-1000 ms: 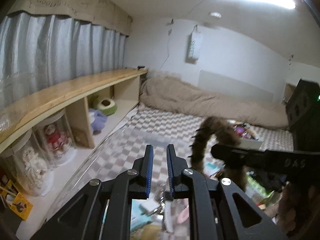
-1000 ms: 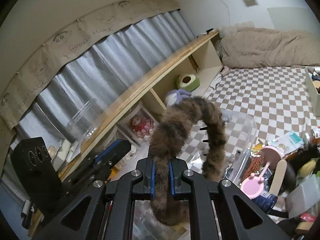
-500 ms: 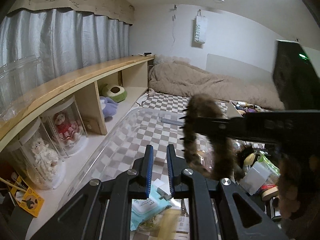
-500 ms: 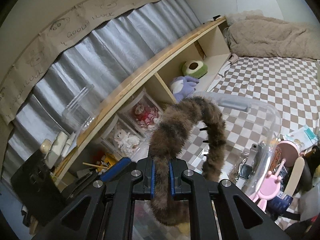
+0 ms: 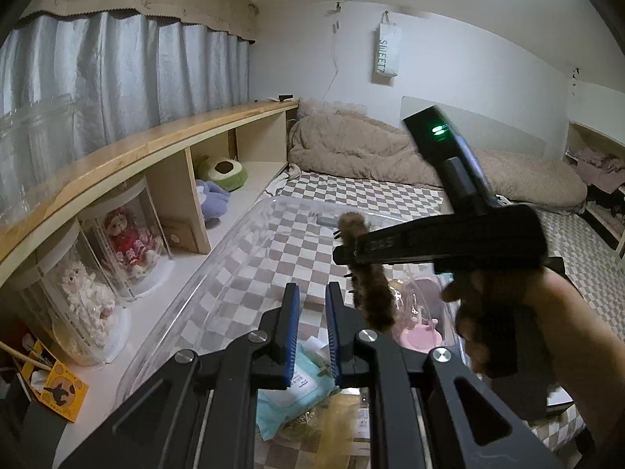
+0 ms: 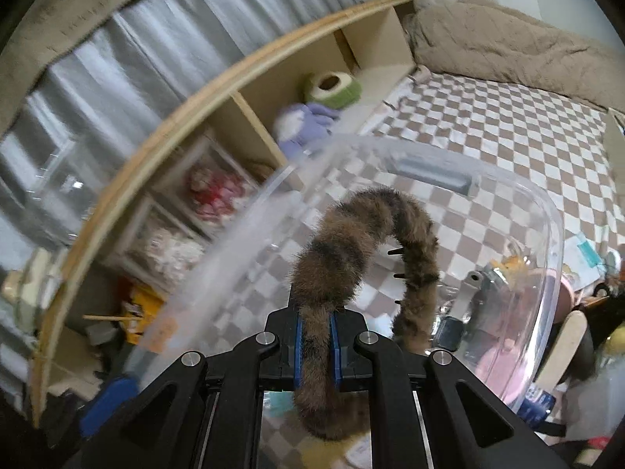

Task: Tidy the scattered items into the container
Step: 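Carry the fur ring and smartwatch with both tools over the clear bin, then open the right tool to drop the fur ring while the left tool releases the smartwatch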

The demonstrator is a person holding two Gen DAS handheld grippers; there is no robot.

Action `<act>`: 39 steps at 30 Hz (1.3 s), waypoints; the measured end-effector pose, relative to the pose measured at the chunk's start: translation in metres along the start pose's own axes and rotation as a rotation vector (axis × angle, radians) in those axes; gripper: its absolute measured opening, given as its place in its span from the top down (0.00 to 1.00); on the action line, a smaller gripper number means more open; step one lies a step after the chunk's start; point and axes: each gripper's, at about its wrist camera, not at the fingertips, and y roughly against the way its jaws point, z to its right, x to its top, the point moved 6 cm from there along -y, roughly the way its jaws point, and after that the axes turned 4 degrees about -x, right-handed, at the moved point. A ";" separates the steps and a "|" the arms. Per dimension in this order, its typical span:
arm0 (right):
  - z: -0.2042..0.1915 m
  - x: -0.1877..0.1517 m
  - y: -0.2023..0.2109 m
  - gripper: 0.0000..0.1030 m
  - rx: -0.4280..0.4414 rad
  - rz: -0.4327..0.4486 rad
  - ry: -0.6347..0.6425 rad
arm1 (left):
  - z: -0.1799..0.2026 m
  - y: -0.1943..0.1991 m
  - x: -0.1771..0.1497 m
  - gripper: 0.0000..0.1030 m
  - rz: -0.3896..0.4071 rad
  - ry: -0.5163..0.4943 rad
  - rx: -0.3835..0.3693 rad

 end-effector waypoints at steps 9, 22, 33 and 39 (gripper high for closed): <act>0.005 0.009 -0.044 0.87 -0.209 -0.076 0.058 | -0.009 0.000 -0.005 0.87 -0.008 0.014 0.002; 0.012 -0.002 -0.046 0.00 -0.152 -0.076 0.027 | -0.012 0.002 -0.010 0.86 -0.015 0.038 -0.008; 0.017 -0.012 0.028 0.00 -0.206 0.059 0.147 | 0.003 0.005 -0.012 0.86 -0.012 0.036 -0.021; 0.007 -0.022 0.075 0.00 -0.148 0.149 0.185 | 0.014 0.007 -0.013 0.86 -0.008 0.034 -0.034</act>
